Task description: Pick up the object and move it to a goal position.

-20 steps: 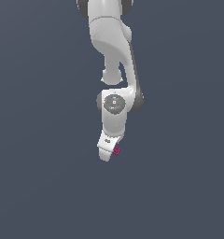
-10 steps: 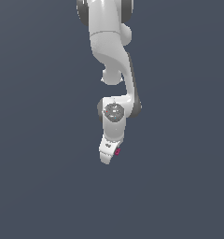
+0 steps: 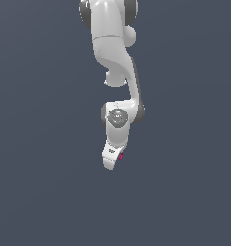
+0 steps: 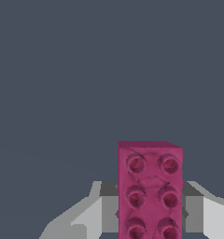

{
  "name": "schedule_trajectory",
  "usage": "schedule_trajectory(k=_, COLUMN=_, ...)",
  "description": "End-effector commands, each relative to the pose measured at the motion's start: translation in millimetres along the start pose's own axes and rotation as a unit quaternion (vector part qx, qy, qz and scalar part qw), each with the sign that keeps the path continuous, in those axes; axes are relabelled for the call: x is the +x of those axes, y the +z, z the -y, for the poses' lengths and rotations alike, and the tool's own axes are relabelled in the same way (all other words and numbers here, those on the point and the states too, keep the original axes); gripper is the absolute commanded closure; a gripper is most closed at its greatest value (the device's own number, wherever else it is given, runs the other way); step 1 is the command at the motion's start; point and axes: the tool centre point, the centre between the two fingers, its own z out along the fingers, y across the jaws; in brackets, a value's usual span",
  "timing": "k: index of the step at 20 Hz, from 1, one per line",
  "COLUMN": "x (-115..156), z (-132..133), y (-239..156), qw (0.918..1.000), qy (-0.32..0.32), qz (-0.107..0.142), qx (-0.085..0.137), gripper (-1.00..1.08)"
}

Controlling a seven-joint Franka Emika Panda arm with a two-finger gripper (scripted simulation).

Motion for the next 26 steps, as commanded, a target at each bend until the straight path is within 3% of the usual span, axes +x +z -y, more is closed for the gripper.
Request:
schedule_trajectory(k=1, x=0.2, z=0.0, y=0.1, qw=1.0000, qy=0.000, qz=0.000, qx=0.000, gripper=1.08)
schedule_trajectory(k=14, x=-7.5, z=8.8, y=-6.8, qw=1.0000, qy=0.000, qz=0.000, qx=0.000, gripper=1.08)
schedule_trajectory(k=26, x=-44.8, z=50.8, y=-39.9, qw=1.0000, qy=0.000, qz=0.000, qx=0.000, gripper=1.08)
